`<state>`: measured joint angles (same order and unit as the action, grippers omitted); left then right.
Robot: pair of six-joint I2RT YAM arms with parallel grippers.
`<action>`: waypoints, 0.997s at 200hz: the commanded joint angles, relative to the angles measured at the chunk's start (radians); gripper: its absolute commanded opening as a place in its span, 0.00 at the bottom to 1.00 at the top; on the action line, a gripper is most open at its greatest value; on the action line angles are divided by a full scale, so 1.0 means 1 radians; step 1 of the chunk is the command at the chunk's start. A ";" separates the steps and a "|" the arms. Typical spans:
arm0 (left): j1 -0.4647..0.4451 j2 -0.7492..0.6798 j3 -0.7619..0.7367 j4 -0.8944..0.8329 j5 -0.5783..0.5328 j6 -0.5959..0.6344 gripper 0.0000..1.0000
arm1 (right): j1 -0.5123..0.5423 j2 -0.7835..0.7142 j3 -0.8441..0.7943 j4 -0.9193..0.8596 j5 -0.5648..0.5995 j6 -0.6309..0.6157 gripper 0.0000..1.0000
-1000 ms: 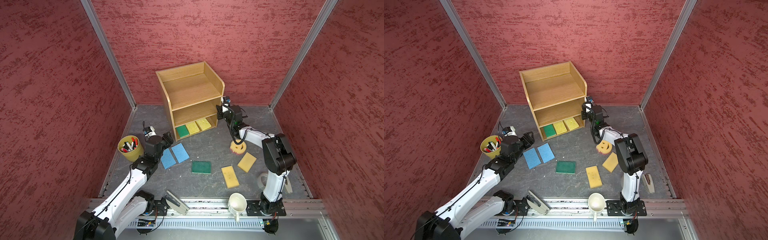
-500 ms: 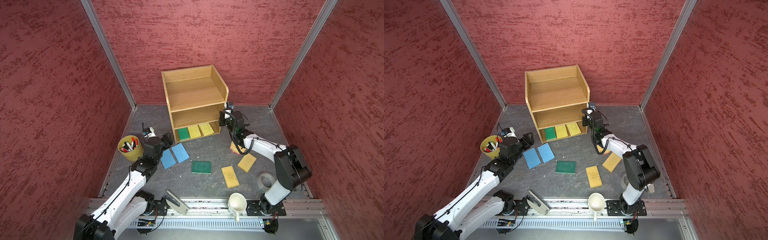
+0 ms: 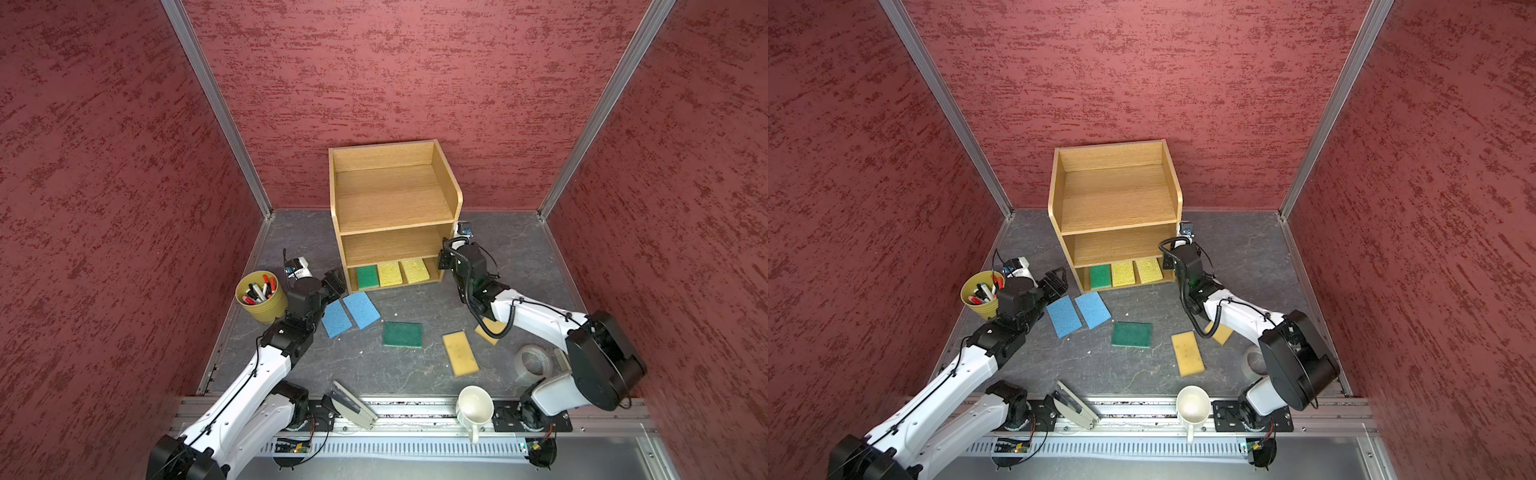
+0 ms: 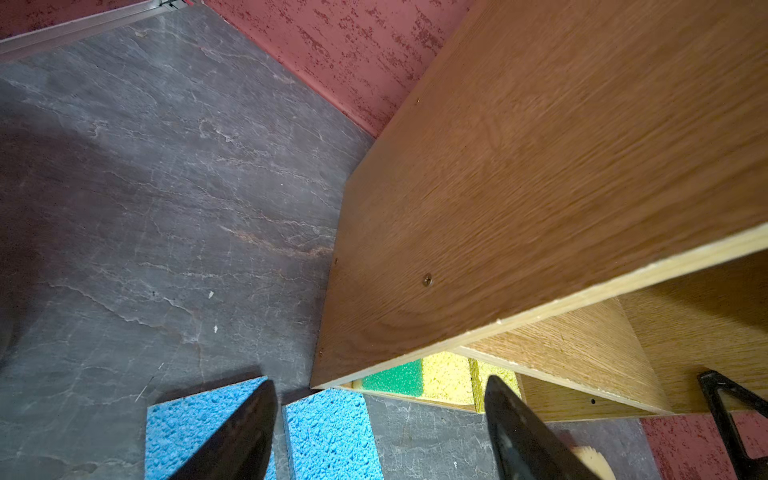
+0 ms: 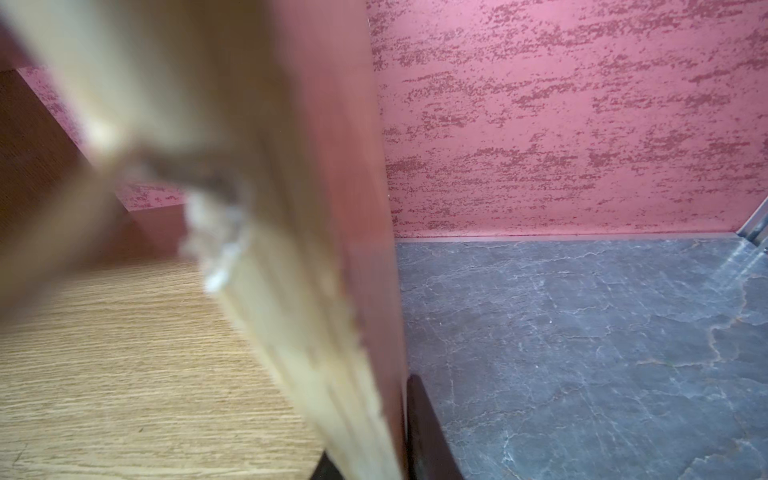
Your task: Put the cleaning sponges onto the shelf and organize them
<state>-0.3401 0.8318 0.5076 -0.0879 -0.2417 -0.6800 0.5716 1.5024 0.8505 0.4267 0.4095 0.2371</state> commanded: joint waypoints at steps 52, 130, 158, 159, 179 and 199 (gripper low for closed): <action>0.009 0.040 -0.020 0.058 0.010 0.026 0.78 | 0.002 -0.188 -0.090 -0.099 -0.090 0.286 0.47; 0.019 0.199 0.009 0.178 0.034 0.088 0.76 | 0.116 -0.329 -0.357 -0.099 -0.237 0.306 0.00; 0.040 0.269 0.025 0.228 0.051 0.101 0.75 | 0.130 -0.234 -0.393 -0.009 -0.286 0.284 0.00; 0.042 0.272 0.027 0.229 0.051 0.101 0.75 | 0.131 -0.230 -0.393 -0.005 -0.288 0.282 0.00; 0.063 0.315 0.042 0.267 0.073 0.115 0.72 | 0.130 -0.129 -0.361 0.033 -0.319 0.241 0.00; 0.078 0.351 0.059 0.296 0.089 0.125 0.70 | 0.129 -0.006 -0.306 0.061 -0.320 0.214 0.00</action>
<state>-0.2897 1.1503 0.5209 0.1009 -0.1585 -0.5854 0.6983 1.3975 0.4816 0.3985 0.1299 0.4992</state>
